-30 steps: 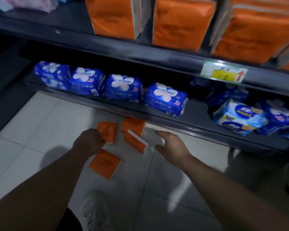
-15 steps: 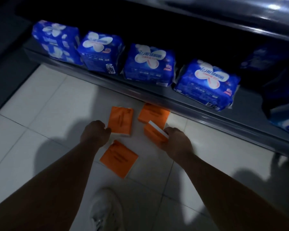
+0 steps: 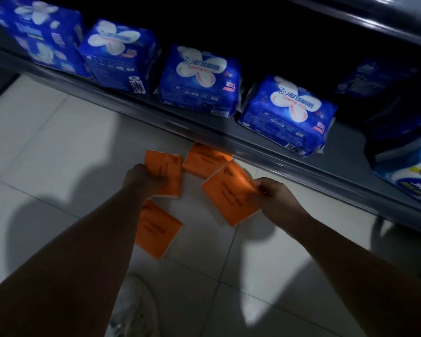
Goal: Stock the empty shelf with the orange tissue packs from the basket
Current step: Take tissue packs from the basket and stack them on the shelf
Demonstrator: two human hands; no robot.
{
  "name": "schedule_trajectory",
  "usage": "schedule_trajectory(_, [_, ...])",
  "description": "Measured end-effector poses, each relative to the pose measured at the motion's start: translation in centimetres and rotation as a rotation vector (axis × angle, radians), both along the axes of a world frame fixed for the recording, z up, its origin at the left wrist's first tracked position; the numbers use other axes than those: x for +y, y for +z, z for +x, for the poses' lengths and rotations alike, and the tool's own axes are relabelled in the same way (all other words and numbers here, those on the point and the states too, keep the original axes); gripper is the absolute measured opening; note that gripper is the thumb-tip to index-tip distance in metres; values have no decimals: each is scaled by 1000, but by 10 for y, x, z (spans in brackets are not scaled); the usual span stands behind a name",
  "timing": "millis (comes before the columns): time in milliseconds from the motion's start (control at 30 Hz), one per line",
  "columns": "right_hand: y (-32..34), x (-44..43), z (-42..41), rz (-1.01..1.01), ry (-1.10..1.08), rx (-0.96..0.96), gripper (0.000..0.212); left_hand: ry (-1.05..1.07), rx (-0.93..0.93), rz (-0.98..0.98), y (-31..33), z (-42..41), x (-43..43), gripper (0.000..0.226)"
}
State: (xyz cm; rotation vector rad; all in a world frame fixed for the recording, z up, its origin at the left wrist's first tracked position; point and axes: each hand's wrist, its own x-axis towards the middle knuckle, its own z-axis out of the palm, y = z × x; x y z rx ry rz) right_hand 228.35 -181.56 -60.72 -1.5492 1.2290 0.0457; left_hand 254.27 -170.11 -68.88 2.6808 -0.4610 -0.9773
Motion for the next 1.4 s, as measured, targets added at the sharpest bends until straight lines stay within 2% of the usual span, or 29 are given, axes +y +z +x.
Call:
schedule_trajectory(167, [28, 0, -9, 47, 9, -78, 15, -36, -33, -42, 25, -15, 10, 59])
schedule_trajectory(333, [72, 2, -28, -3, 38, -79, 12, -90, 60, -197, 77, -34, 23, 59])
schedule_trajectory(533, [141, 5, -70, -152, 21, -70, 23, -209, 152, -227, 172, -68, 27, 83])
schedule_trajectory(667, [195, 9, -106, -129, -50, -141, 25, -307, 105, -242, 226, -96, 22, 58])
schedule_trajectory(800, [247, 14, -153, -187, -105, -161, 35, -364, 97, -297, 278, -127, 15, 51])
schedule_trajectory(900, [283, 16, -192, -303, -118, -105, 30, -374, 99, -352, 317, -157, 10, 51])
schedule_trajectory(1067, [327, 22, -256, -404, -250, -127, 24, -426, 6, -537, 374, -212, -7, 61])
schedule_trajectory(1133, [343, 24, -281, -462, -295, -112, 24, -413, 38, -610, 392, -234, -17, 51])
schedule_trajectory(1233, [365, 27, -317, -544, -385, -98, 29, -441, 115, -731, 415, -269, -34, 24])
schedule_trajectory(1400, [394, 29, -376, -667, -496, -106, 24, -506, 270, -806, 450, -331, -58, 28])
